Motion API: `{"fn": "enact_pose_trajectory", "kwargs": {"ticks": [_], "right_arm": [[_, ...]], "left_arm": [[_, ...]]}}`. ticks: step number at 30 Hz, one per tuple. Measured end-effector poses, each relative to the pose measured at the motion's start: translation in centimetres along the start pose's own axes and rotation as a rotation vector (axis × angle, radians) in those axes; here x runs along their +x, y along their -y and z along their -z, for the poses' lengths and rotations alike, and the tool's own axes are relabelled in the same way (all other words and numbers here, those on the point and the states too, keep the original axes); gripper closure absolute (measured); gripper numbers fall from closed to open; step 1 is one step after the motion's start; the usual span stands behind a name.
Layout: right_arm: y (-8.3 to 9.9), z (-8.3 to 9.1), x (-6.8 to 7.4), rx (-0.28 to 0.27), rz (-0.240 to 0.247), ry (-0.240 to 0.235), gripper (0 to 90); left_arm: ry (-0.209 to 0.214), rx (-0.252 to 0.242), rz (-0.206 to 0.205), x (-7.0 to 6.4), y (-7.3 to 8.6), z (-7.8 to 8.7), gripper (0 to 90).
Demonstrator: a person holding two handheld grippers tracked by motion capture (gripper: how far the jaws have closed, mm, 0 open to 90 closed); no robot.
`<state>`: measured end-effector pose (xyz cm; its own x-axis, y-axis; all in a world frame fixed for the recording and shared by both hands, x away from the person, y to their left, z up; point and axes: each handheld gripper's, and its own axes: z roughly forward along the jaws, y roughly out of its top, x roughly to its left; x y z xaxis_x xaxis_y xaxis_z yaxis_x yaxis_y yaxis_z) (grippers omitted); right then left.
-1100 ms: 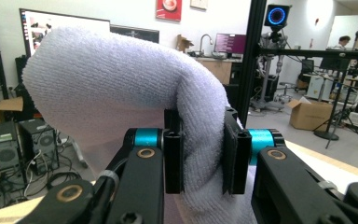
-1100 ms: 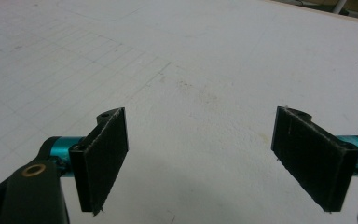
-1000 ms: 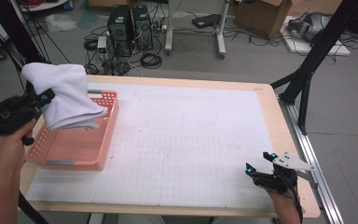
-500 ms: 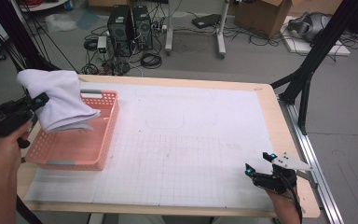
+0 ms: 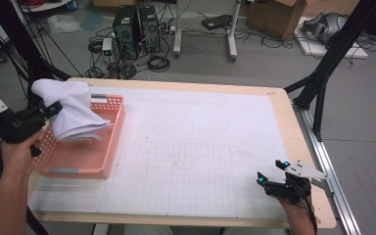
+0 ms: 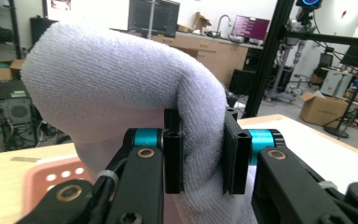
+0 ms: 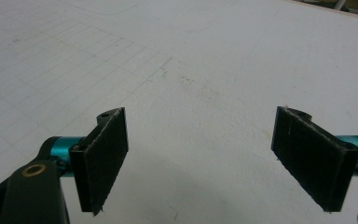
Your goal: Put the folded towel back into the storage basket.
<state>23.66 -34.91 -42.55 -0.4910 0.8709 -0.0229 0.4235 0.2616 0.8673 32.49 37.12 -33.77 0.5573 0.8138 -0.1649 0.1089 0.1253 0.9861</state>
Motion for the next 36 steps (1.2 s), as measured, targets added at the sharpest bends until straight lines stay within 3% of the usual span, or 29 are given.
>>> {"fn": "enact_pose_trajectory", "kwargs": {"ticks": [7,13,17,23,29,32,36], "right_arm": [[0.1,0.1,0.0,0.001,-0.004,0.001,17.8],[0.1,0.1,0.0,0.001,-0.003,0.001,17.8],[0.0,0.1,0.1,0.003,0.001,-0.001,17.8],[0.0,-0.1,0.3,0.008,-0.002,-0.002,17.8],[0.0,-0.1,0.3,0.008,0.002,-0.005,17.8],[0.0,-0.1,0.3,0.008,0.004,-0.004,17.8],[0.0,-0.1,0.2,0.008,0.006,-0.004,17.8]], "left_arm": [[0.027,0.031,0.017,-0.1,1.5,-1.7,73.7],[0.008,0.066,0.045,0.4,3.0,-1.8,73.3],[-0.024,0.109,0.089,1.3,3.8,-1.0,71.9],[-0.055,0.157,0.163,1.8,3.8,-0.3,67.0],[-0.087,0.176,0.18,1.8,3.8,-0.4,59.1],[-0.121,0.2,0.213,1.8,3.8,-0.5,49.5],[-0.161,0.256,0.238,1.8,3.5,-0.6,49.4]]}}
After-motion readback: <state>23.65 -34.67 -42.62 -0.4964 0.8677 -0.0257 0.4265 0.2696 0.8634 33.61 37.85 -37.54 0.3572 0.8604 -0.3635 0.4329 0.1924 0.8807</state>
